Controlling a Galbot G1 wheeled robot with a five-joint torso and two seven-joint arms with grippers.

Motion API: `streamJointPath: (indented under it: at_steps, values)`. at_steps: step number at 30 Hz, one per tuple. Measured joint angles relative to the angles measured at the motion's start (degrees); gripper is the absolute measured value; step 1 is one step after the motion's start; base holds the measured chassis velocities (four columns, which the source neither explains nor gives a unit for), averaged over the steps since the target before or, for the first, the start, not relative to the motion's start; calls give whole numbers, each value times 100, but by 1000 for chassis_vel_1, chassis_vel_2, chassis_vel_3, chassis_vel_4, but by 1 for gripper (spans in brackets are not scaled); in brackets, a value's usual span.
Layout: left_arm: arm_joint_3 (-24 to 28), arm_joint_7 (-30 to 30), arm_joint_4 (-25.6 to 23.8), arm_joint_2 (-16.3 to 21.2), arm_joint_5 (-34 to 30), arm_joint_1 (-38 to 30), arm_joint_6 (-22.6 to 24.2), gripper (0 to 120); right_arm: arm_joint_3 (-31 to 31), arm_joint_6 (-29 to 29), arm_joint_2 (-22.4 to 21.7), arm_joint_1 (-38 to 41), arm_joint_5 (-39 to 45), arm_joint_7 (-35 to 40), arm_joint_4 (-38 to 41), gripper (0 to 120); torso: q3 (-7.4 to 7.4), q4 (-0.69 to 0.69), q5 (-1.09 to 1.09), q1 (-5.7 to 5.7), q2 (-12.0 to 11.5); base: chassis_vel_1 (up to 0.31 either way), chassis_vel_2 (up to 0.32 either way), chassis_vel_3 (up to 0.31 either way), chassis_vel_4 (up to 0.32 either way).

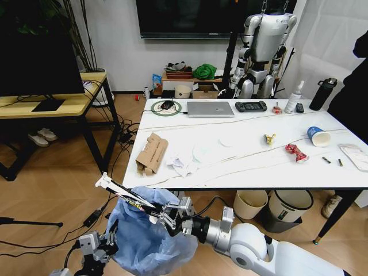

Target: Pick up the trash bin and place the trash from the table into it.

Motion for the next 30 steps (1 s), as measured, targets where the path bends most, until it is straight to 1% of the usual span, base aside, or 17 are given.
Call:
streamJointPath:
  at_steps: [2, 3, 4, 9, 11, 15, 16, 18, 19, 20, 21, 22, 24, 25, 27, 28, 30]
  values:
    - [-6, -5, -16, 1, -31, -7, 8, 0, 32, -1, 0, -41, -9, 0, 0, 26, 0, 0, 0, 0, 0, 0, 0, 0, 0]
    - [-6, -5, -16, 1, -31, -7, 8, 0, 32, -1, 0, -41, -9, 0, 0, 26, 0, 0, 0, 0, 0, 0, 0, 0, 0]
    - [-8, -8, -24, 0, -44, -8, 11, 0, 49, -3, 5, -55, -9, -2, 2, 30, 0, 0, 0, 0, 0, 0, 0, 0, 0]
    - [-27, -11, -30, -12, -59, 10, 14, 0, 232, -38, 83, -76, 169, -29, 29, 53, 0, -1, -1, 0, 0, 0, 0, 0, 0]
    - [-28, -11, -30, -14, -59, 32, 14, 0, 299, -75, 137, -45, 278, 22, 29, 57, 0, -1, 0, 0, 0, 0, 0, 0, 0]
    - [-40, -9, -34, -20, -51, 133, 1, 0, 394, -203, 514, 435, 603, 999, -188, 73, 0, 1, 0, 0, 0, 0, 0, 0, 0]
    - [-40, -9, -34, -20, -51, 133, 1, 0, 394, -203, 514, 435, 603, 999, -188, 73, 0, 1, 0, 0, 0, 0, 0, 0, 0]
    - [-107, -9, -35, -15, -47, 185, -4, 0, 315, -400, 826, 919, 712, 1865, -433, 84, 0, 0, -2, 0, 0, 0, 0, 0, 0]
    - [-107, -9, -35, -15, -47, 185, -4, 0, 309, -415, 845, 943, 722, 1907, -443, 84, 0, 0, -2, 0, 0, 0, 0, 0, 0]
    - [-152, -7, -35, -15, -46, 201, -8, 0, 271, -560, 994, 1133, 800, 2228, -511, 91, 0, 0, 0, 0, -1, 0, 0, 0, 0]
    - [-191, -6, -35, -17, -47, 209, -10, 0, 243, -731, 1138, 1285, 869, 2529, -560, 94, 0, 0, -3, 0, -1, 0, 0, 0, 0]
    - [-191, -6, -35, -17, -47, 209, -10, 0, 243, -731, 1138, 1285, 869, 2529, -560, 94, 0, 0, -3, 0, -1, 0, 0, 0, 0]
    - [-277, -3, -36, -22, -67, 227, -12, 0, 203, -1064, 1469, 1556, 999, 3028, -655, 99, 1, 0, -3, 0, -1, 0, 0, 0, 0]
    - [-352, 1, -44, -28, -94, 243, -13, 0, 185, -1371, 1839, 1769, 1087, 3401, -763, 100, 1, 1, -2, 0, -1, 0, 0, 0, 0]
    - [-478, 6, -67, -33, -142, 265, -15, 0, 181, -2017, 2338, 2059, 1137, 3806, -967, 100, 0, 4, -2, 0, -1, 0, 0, 0, 0]
    - [-478, 6, -67, -33, -142, 265, -15, 0, 181, -2017, 2338, 2059, 1137, 3806, -967, 100, 0, 4, -2, 0, -1, 0, 0, 0, 0]
    - [-633, 10, -87, -34, -210, 293, -16, 0, 199, -2699, 2722, 2272, 1106, 4040, -1270, 100, 0, 3, -4, 0, -1, 0, 0, 0, 0]
